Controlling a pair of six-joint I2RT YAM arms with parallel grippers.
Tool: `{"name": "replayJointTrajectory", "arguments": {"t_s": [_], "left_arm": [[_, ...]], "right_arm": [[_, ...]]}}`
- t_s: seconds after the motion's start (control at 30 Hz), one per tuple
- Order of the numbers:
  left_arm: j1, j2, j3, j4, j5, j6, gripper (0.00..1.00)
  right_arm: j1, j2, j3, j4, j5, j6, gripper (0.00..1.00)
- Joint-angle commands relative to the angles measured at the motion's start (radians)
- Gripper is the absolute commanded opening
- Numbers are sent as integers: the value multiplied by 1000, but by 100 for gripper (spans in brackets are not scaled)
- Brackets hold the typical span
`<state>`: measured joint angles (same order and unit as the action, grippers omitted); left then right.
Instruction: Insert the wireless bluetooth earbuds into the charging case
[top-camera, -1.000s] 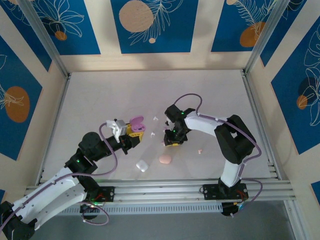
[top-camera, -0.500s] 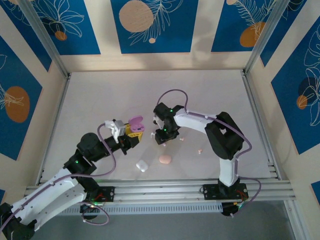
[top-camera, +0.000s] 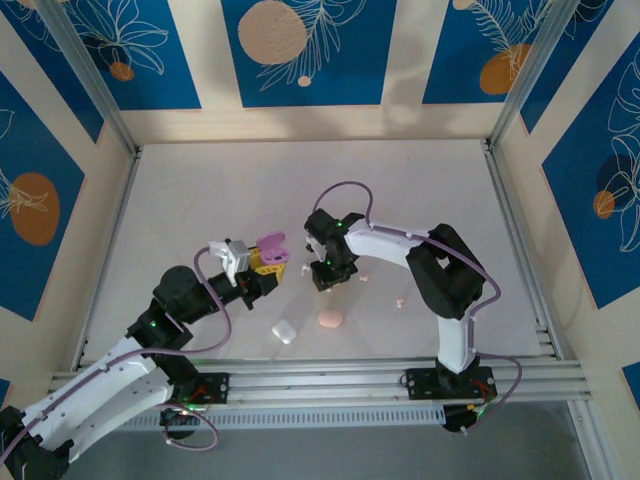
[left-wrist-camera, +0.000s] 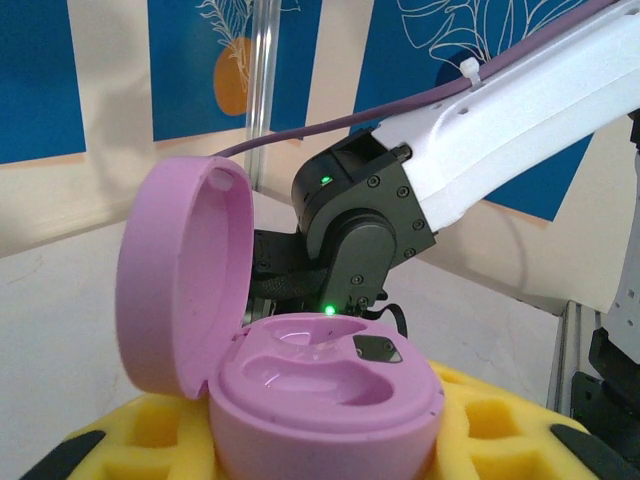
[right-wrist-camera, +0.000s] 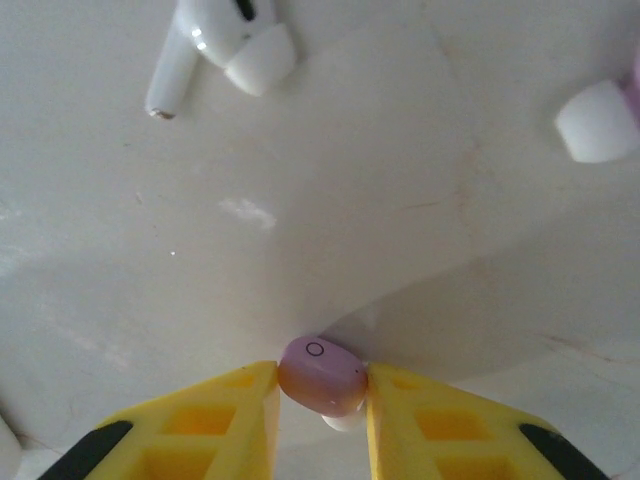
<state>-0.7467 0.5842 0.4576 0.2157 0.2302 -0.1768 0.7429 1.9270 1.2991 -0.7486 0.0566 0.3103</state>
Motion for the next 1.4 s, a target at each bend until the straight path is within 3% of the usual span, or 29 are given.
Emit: {"name": "replayJointTrajectory", "arguments": {"t_s": [0.0,0.23,0.5,0.73,1.03,1.37], "left_arm": [[-3,-1,44,10,-8,-6,27],[-3,9,48,14,-5,-12,27],[-3,19,50,19,2,-20,27],[-2,19,47,24,1,-22,27],[-4,17,44,27,1,-24,27],[-4,8,42,19,-5,-23,27]], "right_arm": [[-47,7,-21,-11,-57,68,29],[-157,-75,-154,133,-296,176,30],[-243,-151,-271,241,-429,244,29],[-220,-175,-260,218,-414,245,29],[-99,-149,-187,58,16,328,30],[-78,-148,-233,141,-170,388,37]]}}
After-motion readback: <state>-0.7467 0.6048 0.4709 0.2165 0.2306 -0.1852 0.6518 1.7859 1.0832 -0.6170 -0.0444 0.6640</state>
